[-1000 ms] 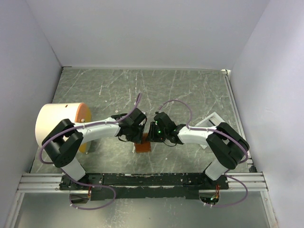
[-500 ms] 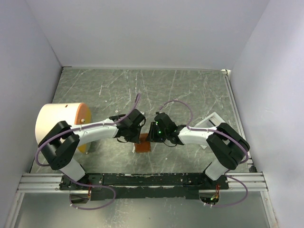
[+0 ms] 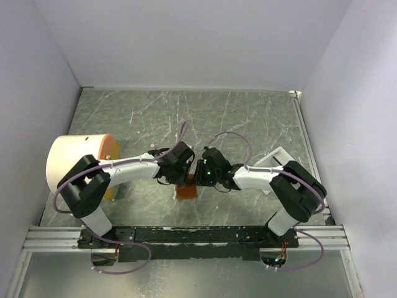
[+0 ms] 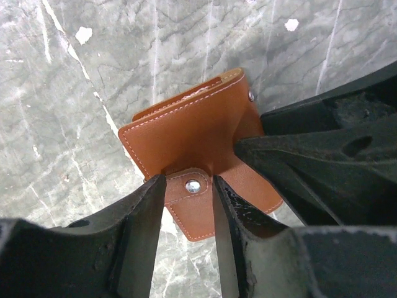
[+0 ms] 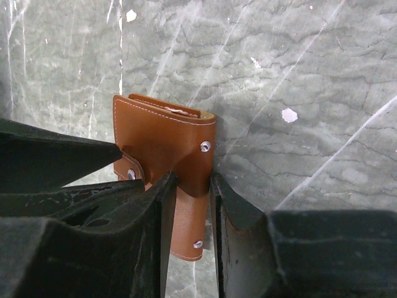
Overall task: Put the credit cards into the card holder
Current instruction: Open the card holder at the center of the board.
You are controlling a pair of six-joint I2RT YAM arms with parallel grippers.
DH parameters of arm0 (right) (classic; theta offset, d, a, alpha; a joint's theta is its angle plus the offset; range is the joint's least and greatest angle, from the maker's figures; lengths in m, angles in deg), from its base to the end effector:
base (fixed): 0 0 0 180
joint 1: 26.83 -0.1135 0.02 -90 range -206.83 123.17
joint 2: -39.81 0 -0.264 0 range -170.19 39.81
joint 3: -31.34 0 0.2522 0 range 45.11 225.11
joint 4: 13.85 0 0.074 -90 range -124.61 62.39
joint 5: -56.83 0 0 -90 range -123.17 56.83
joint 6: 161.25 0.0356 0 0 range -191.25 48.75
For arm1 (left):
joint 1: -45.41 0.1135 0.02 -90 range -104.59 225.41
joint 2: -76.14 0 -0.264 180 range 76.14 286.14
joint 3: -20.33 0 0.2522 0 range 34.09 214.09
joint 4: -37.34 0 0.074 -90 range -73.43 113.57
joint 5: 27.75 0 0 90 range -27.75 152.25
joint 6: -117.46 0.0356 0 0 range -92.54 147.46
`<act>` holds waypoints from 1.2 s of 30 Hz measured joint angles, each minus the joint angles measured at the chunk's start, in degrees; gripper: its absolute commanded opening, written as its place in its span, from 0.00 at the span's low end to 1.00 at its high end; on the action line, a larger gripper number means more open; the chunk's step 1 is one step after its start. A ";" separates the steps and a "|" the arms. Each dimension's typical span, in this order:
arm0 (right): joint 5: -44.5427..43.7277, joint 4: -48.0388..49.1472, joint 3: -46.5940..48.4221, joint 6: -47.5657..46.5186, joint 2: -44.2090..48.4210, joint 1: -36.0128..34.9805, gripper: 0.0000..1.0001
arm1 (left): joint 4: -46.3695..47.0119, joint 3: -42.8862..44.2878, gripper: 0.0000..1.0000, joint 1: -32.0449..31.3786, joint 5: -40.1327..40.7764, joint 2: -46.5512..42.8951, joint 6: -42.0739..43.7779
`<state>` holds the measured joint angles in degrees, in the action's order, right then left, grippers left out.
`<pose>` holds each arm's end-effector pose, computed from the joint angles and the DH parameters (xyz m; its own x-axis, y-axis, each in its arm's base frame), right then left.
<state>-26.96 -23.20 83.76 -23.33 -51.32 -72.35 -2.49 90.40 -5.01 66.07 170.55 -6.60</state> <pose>0.2040 0.2133 0.1384 -0.9133 0.1230 -0.3882 -0.1225 0.8261 0.5500 0.2043 -0.2434 0.1742 -0.8955 0.2061 -0.3945 0.3006 0.9337 -0.1943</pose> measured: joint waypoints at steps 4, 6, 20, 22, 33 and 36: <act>-0.02 0.28 -0.15 0.11 0.02 0.00 0.29 | 0.31 0.04 0.40 0.00 0.17 1.05 -0.02; -0.02 0.28 -0.15 0.11 0.02 0.00 0.29 | 0.28 0.07 0.33 -0.04 0.46 1.07 -0.04; -0.24 0.26 -0.15 0.24 0.02 -0.04 0.28 | 1.11 -0.20 0.07 -0.44 1.18 0.28 -0.70; -0.26 0.28 -0.17 0.31 0.02 -0.04 0.28 | 1.40 -0.98 0.07 -0.44 1.18 -0.59 -0.87; -0.61 0.55 -0.52 1.01 0.20 -0.20 0.28 | 2.34 -5.77 0.07 -0.42 1.14 -10.32 -1.33; -0.63 0.11 -0.57 0.96 0.55 -0.22 0.28 | 4.24 -7.82 0.07 -0.42 0.50 -12.92 -1.33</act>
<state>-27.59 -23.09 83.19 -22.37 -50.78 -72.57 1.75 82.58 -5.42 66.57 157.63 -7.94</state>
